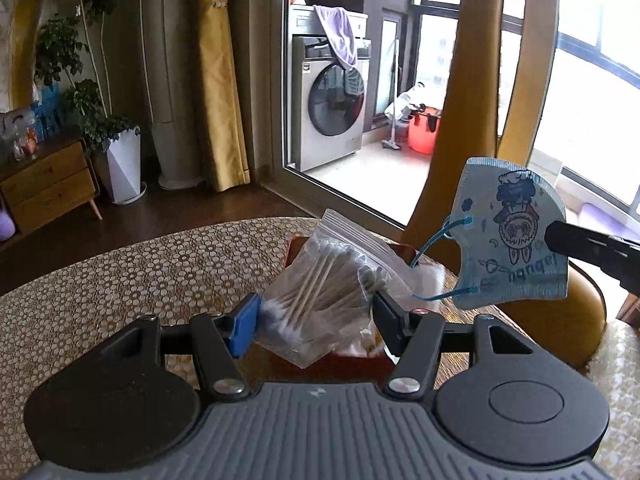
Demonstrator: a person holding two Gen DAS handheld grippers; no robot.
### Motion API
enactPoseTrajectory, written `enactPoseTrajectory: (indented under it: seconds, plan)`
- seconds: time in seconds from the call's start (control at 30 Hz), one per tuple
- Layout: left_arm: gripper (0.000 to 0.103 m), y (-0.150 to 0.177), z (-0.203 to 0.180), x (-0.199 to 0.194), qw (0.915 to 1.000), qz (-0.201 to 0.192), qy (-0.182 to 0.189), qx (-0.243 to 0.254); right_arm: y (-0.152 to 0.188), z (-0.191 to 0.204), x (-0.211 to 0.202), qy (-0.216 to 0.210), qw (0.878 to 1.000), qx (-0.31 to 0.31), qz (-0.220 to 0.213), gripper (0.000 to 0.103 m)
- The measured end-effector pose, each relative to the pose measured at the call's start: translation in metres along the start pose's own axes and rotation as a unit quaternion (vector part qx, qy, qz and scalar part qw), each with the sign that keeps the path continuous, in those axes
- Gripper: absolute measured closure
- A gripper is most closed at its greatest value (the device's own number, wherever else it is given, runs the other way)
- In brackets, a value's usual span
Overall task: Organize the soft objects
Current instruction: 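Carry the swab bag with the left tool while the right tool carries the mask packet to the red box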
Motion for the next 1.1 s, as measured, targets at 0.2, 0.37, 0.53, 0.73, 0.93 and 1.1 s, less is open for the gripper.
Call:
enactPoseTrajectory:
  seconds: [0.2, 0.37, 0.53, 0.73, 0.93, 1.1]
  plan:
    - [0.042, -0.009, -0.005, 0.040, 0.9998, 0.011, -0.012, -0.007, 0.007, -0.014, 0.035, 0.005, 1.000, 0.021, 0.009, 0.101]
    - [0.042, -0.010, -0.006, 0.074, 0.9992, 0.033, -0.016, -0.019, 0.018, -0.028, 0.065, 0.006, 0.999, 0.047, 0.025, 0.101]
    - [0.042, -0.010, -0.002, 0.104, 0.9979, 0.050, -0.023, -0.034, 0.032, -0.036, 0.091, 0.005, 0.997, 0.069, 0.045, 0.101]
    - [0.042, -0.007, 0.001, 0.131, 0.9966, 0.062, -0.032, -0.044, 0.044, -0.037, 0.113, 0.008, 0.995, 0.074, 0.064, 0.101]
    - [0.042, 0.003, 0.001, 0.146, 0.9959, 0.072, -0.040, -0.037, 0.052, -0.032, 0.123, 0.010, 0.995, 0.055, 0.079, 0.101]
    - [0.042, 0.012, 0.000, 0.152, 0.9951, 0.082, -0.047, -0.029, 0.054, -0.032, 0.127, 0.010, 0.994, 0.049, 0.094, 0.101]
Point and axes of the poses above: each gripper's, at about its wrist camera, not at the fingertips, and x roughly the way its jaws point, z to its left, y to its underside, the point moved 5 cm from there along x, roughly the way its jaws point, and after that the axes turned 15 degrees about -x, right-handed, at the moved point
